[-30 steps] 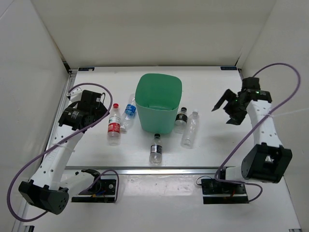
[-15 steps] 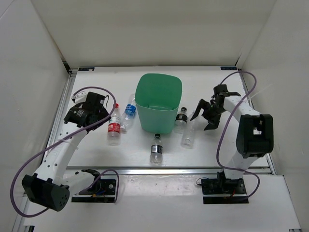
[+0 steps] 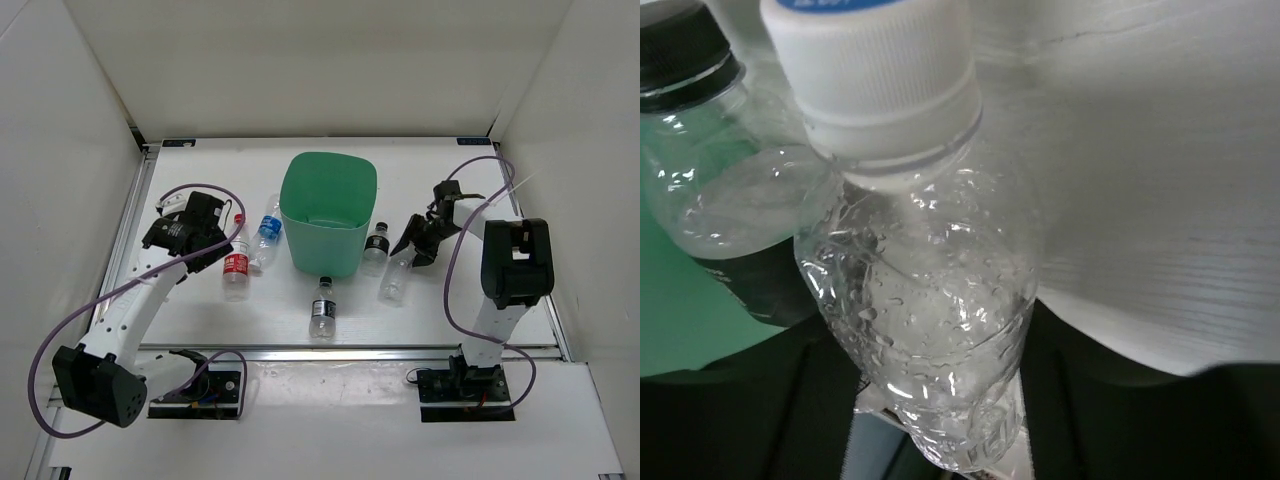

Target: Put the plastic bottles in the bin

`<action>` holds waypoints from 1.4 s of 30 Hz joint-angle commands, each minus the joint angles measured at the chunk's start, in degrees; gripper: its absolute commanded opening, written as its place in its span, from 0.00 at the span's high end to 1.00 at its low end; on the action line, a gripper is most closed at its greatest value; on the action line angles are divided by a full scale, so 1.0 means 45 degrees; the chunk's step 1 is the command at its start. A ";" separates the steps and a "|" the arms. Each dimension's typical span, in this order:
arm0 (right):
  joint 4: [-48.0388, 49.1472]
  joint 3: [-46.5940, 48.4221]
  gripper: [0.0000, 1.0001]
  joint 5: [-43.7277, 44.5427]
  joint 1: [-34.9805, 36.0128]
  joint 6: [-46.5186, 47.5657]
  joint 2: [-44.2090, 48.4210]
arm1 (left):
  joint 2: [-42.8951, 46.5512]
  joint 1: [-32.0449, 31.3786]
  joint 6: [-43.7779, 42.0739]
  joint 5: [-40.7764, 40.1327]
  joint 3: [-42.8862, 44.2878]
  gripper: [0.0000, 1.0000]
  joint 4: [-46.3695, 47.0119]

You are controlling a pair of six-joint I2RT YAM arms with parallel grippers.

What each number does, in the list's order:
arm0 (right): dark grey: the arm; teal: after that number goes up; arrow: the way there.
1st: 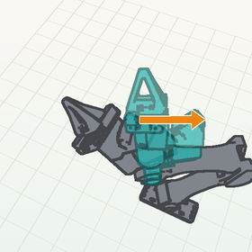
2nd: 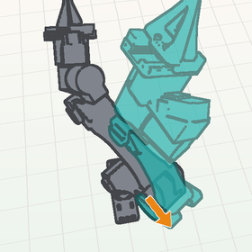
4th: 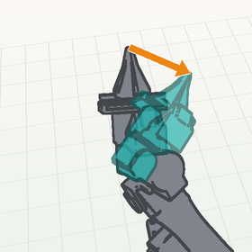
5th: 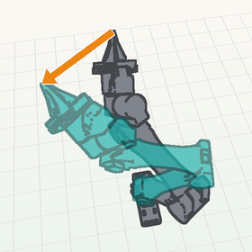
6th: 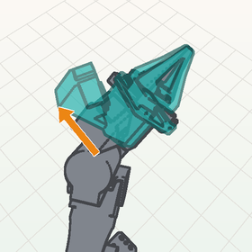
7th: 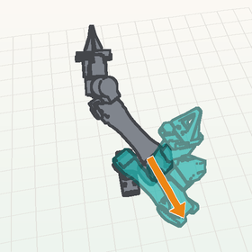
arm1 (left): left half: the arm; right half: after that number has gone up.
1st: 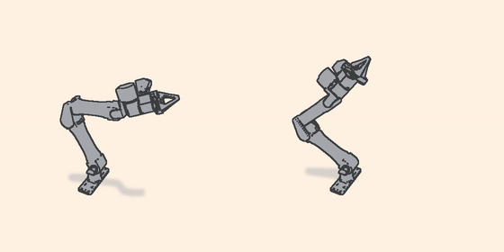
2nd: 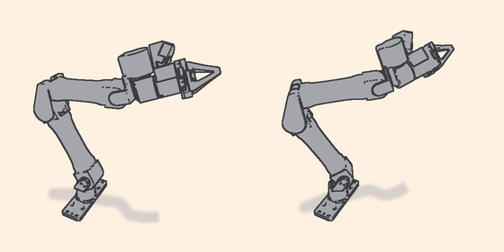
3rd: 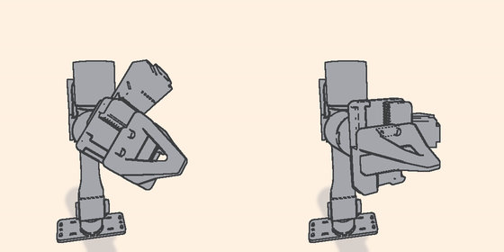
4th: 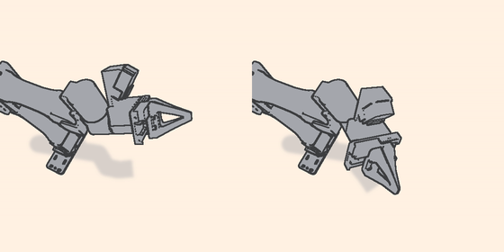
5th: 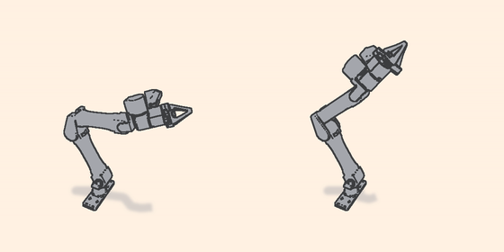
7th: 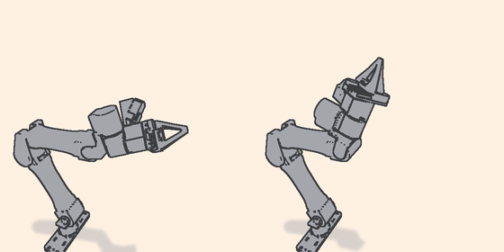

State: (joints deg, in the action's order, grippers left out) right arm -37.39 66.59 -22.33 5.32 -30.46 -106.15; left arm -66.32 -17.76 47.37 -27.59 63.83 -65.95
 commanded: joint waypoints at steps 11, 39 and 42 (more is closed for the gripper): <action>-0.2725 0.1625 0.78 0.2206 -0.0733 0.0188 0.2998 | -0.0066 -0.0018 0.0332 -0.0469 0.0229 0.00 -0.0012; -0.3547 1.3720 0.00 0.3962 0.3587 -0.0732 0.2433 | -0.0671 -0.0018 -0.0157 -0.0645 0.0717 0.00 0.0281; -0.3547 1.1188 0.00 0.4883 0.2476 -0.1374 0.3956 | -0.0808 -0.0018 -0.0157 -0.0645 0.0717 0.00 0.0281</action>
State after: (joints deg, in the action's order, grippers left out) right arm -53.67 121.19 -4.84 21.52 -34.76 -97.17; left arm -70.81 -17.76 47.20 -29.15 65.08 -65.34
